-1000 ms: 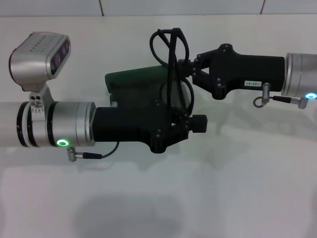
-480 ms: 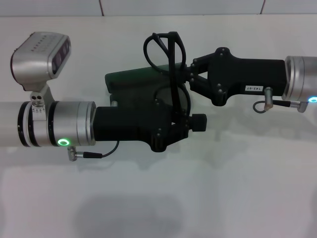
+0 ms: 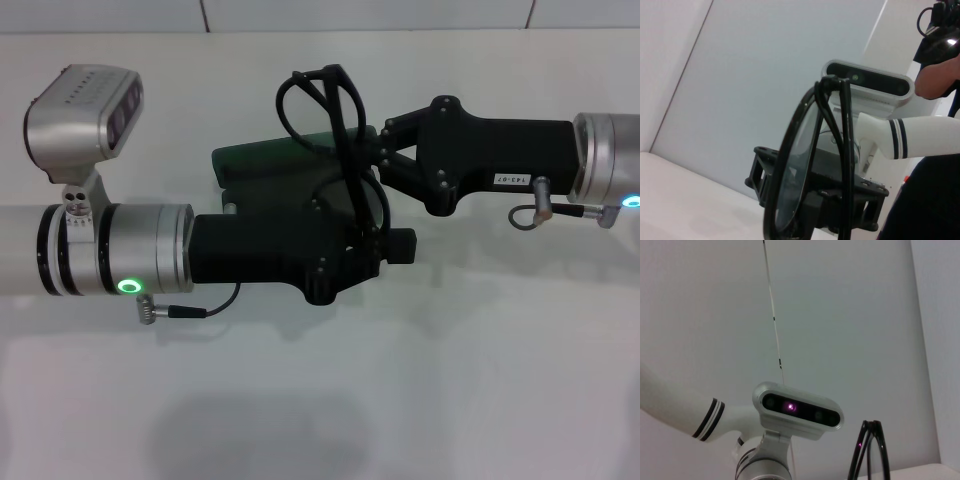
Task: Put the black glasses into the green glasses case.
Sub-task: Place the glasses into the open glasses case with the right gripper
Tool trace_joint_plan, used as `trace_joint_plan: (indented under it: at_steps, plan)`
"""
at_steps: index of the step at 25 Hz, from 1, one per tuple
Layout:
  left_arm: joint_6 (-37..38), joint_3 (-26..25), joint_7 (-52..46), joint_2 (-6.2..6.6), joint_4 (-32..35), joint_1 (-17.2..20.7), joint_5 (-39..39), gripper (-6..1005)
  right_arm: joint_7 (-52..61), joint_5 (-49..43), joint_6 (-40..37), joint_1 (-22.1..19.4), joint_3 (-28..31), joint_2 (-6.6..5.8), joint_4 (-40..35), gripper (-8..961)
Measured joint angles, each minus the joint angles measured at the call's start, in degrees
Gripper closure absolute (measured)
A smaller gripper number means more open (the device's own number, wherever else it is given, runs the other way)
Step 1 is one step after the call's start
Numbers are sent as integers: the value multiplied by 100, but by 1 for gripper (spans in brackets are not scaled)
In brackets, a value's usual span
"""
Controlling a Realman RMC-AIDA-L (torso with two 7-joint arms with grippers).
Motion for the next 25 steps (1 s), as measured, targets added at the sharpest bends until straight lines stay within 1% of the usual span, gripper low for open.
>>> trace_joint_plan:
  at_steps: [12, 17, 19, 22, 25]
  plan:
    - [-1, -2, 0, 0, 0, 12, 0, 998, -13, 5, 46, -24, 2, 0, 14, 916]
    - [-31, -30, 0, 29, 25, 116, 15, 998, -137, 13, 365, -37, 15, 0, -28, 916]
    - [-199, -43, 2, 83, 62, 273, 39, 998, -248, 1, 508, -16, 0, 0, -33, 916]
    - [-571, -54, 2, 203, 93, 514, 39, 998, -523, -40, 837, 47, -108, 0, -41, 916]
    - [-929, -55, -9, 322, 188, 803, 39, 998, -877, -34, 1248, 155, -434, 0, -108, 916]
